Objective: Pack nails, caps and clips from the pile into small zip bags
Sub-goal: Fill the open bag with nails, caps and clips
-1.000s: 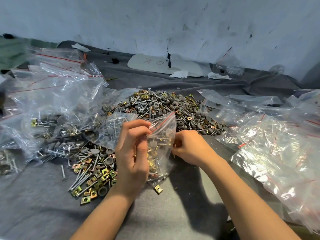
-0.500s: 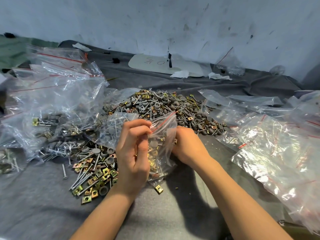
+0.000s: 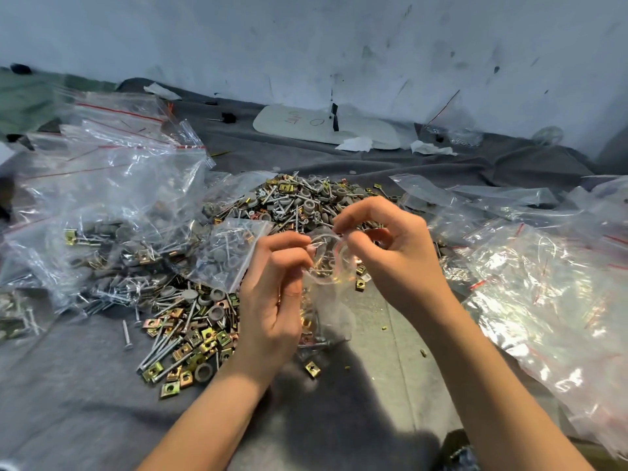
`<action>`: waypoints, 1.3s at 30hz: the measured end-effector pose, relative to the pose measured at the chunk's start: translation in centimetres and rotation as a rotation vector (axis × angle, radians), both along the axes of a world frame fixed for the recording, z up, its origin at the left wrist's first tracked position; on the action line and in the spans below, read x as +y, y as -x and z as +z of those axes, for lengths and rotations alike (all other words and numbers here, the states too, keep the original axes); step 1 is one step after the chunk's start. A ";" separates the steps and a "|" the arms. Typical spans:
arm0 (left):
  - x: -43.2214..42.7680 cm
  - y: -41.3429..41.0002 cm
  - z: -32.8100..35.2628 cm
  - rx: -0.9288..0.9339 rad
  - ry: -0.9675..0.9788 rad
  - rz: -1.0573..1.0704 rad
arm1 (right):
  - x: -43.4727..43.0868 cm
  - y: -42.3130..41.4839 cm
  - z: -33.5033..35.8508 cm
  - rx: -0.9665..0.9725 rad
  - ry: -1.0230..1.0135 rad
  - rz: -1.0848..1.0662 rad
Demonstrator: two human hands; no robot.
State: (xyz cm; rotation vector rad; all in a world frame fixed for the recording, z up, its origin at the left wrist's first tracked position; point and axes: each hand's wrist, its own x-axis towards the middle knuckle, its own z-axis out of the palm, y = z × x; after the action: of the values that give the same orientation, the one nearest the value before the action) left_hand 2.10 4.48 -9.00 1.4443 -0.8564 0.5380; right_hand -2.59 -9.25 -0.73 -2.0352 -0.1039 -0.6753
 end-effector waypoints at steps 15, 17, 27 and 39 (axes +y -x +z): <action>0.1 0.0 0.3 0.044 0.068 0.078 | -3.8 -3.0 -4.9 0.726 0.417 -0.233; 0.1 0.0 0.3 0.044 0.070 0.075 | -3.6 -3.2 -4.9 0.736 0.435 -0.213; 0.0 0.1 0.5 0.037 0.041 0.057 | -3.3 -1.0 -0.9 0.058 -0.197 -0.106; 0.0 0.0 0.1 -0.042 0.019 0.052 | -2.0 0.3 0.2 -0.145 -0.199 -0.198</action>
State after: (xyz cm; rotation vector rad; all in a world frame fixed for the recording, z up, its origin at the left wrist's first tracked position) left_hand 2.06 4.53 -8.86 1.4450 -0.8467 0.6160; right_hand -2.87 -11.22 -0.50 -1.8190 0.0793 -0.9206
